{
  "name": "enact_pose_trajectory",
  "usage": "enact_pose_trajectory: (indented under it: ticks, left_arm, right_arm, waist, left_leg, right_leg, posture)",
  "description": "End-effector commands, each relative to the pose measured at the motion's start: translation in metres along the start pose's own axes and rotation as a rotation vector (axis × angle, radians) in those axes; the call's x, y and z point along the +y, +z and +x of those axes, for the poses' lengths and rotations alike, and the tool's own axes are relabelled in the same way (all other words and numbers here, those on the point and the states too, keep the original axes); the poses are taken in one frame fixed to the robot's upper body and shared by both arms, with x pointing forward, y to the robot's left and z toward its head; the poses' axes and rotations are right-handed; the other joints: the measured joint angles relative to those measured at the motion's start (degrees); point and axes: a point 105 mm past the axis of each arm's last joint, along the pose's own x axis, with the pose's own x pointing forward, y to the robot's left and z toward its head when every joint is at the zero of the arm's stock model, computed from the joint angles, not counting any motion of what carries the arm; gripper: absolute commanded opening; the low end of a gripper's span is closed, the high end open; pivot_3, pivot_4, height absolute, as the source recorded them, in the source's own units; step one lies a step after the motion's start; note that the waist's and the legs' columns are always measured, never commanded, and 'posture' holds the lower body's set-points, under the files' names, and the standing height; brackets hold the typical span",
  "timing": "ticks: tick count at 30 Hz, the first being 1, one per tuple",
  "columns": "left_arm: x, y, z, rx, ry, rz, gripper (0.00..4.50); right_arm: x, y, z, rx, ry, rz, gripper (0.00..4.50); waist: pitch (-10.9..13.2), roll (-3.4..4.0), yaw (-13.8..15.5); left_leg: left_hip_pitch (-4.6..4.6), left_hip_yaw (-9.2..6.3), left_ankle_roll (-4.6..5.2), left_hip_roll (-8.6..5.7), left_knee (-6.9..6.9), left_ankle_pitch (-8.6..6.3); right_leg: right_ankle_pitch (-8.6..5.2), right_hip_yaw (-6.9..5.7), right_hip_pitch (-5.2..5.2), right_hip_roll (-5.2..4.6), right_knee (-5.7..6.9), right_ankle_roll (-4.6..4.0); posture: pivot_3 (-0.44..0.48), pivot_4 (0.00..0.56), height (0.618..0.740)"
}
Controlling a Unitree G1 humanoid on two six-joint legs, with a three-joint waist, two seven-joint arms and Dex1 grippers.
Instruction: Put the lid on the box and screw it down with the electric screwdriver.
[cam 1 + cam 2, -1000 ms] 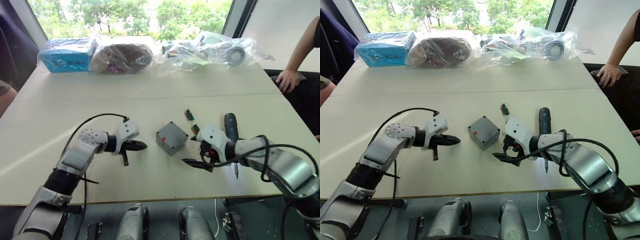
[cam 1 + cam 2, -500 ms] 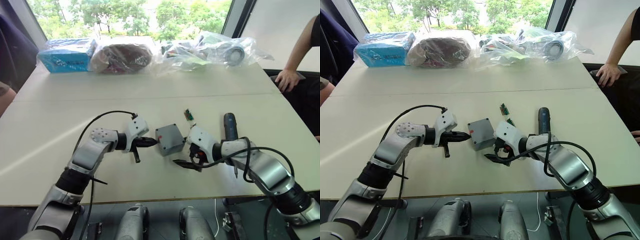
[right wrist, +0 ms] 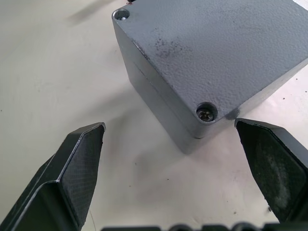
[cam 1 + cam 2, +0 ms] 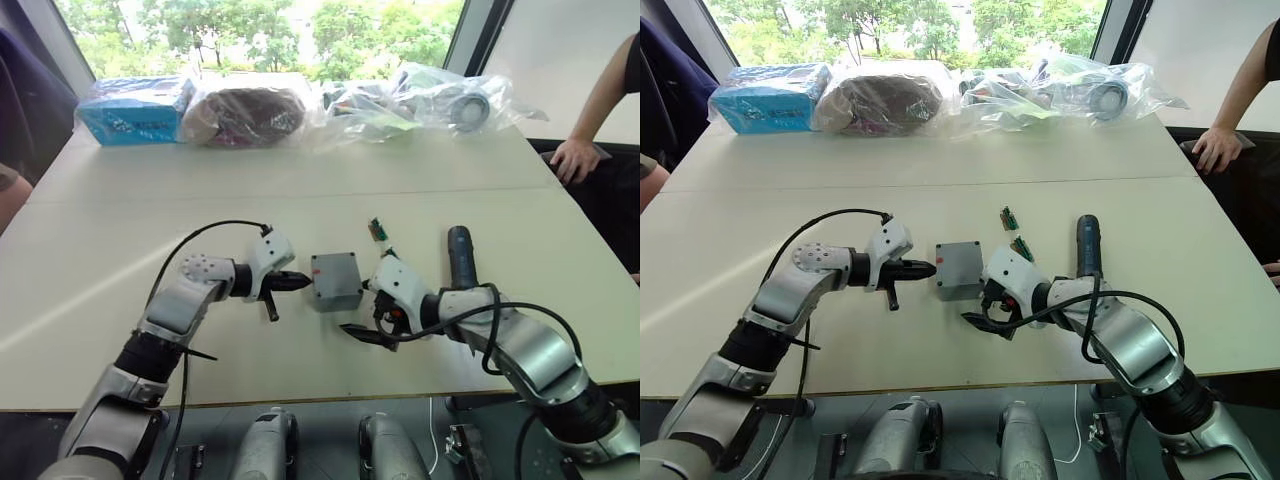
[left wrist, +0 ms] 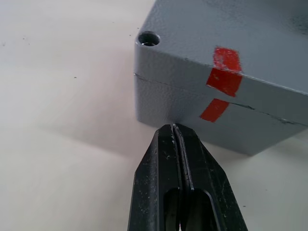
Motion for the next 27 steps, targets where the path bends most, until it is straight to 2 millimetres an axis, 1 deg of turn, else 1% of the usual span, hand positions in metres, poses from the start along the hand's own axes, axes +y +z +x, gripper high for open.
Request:
enact_pose_trajectory:
  ticks: [1, 4, 8, 12, 15, 18, 22, 24, 27]
  left_arm:
    - [0.0, 0.016, 0.0, -0.047, -0.006, 0.053, 0.0]
    - [-0.001, 0.016, -0.001, -0.045, -0.011, 0.054, 0.0]
    - [-0.001, 0.017, -0.006, -0.039, -0.016, 0.059, 0.0]
    - [0.004, 0.018, -0.023, -0.028, -0.012, 0.058, 0.0]
    - [0.01, 0.025, -0.037, -0.071, -0.007, -0.001, 0.0]
    - [0.014, 0.033, -0.049, -0.101, 0.0, -0.019, 0.0]
    - [0.014, 0.052, -0.055, -0.139, -0.001, 0.005, 0.0]
    - [0.01, 0.062, -0.052, -0.154, -0.012, 0.028, 0.0]
    - [0.004, 0.072, -0.047, -0.175, -0.023, 0.043, 0.0]
  right_arm:
    - [0.006, 0.014, -0.003, -0.059, 0.005, -0.029, 4.45]
    - [0.005, 0.014, -0.005, -0.057, -0.01, -0.029, 4.45]
    - [0.0, 0.013, -0.014, -0.054, -0.041, -0.031, 4.45]
    - [-0.01, 0.016, -0.033, -0.064, -0.091, -0.049, 4.45]
    - [-0.013, 0.02, -0.047, -0.092, -0.099, -0.033, 4.45]
    - [-0.021, 0.028, -0.059, -0.154, -0.114, 0.028, 4.45]
    - [-0.06, 0.037, -0.066, -0.237, -0.271, 0.067, 4.45]
    - [-0.08, 0.036, -0.059, -0.258, -0.338, 0.102, 4.45]
    - [-0.093, 0.027, -0.044, -0.25, -0.365, 0.141, 4.45]
  waist:
    - [0.0, 0.0, 0.0]
    - [0.0, 0.0, 0.02]
    - [0.0, 0.0, 0.04]
    - [0.0, 0.0, -0.04]
    - [0.0, 0.0, 0.01]
    - [0.0, 0.0, 0.0]
    - [0.0, -0.01, 0.0]
    - [-0.01, -0.02, -0.02]
    - [-0.02, -0.03, 0.01]
  left_leg:
    - [0.0, 0.0, 0.0, 0.0, 0.0, 0.0]
    - [0.0, -0.01, 0.0, 0.0, 0.0, 0.0]
    - [0.0, -0.01, 0.0, 0.0, 0.01, 0.0]
    - [0.0, -0.01, 0.0, 0.02, 0.03, 0.0]
    - [0.0, -0.03, 0.0, 0.04, 0.03, 0.0]
    - [-0.01, -0.03, 0.0, 0.07, 0.03, 0.0]
    - [0.0, -0.03, 0.0, 0.05, 0.08, 0.0]
    - [-0.02, -0.03, 0.0, 0.03, 0.23, 0.0]
    - [-0.02, -0.02, 0.01, 0.01, 0.37, -0.01]
  right_leg:
    - [0.0, 0.0, 0.0, 0.0, 0.0, 0.0]
    - [0.0, 0.0, 0.0, 0.0, 0.01, 0.0]
    - [0.0, 0.0, 0.0, 0.0, 0.02, 0.0]
    - [0.0, 0.0, 0.0, 0.0, 0.02, 0.0]
    - [0.0, 0.0, 0.0, 0.0, 0.03, 0.0]
    - [0.0, 0.0, 0.0, 0.0, 0.04, 0.0]
    - [0.0, 0.0, 0.02, 0.0, 0.08, 0.0]
    - [0.0, 0.0, 0.02, 0.0, 0.21, 0.0]
    - [-0.01, 0.01, 0.03, 0.03, 0.33, -0.01]
  posture:
    - [0.0, 0.15, 0.74]
    - [0.0, 0.15, 0.74]
    - [0.0, 0.15, 0.74]
    - [0.0, 0.15, 0.74]
    - [0.0, 0.15, 0.74]
    - [0.0, 0.15, 0.74]
    - [0.0, 0.15, 0.74]
    - [0.0, 0.15, 0.74]
    - [0.0, 0.15, 0.74]
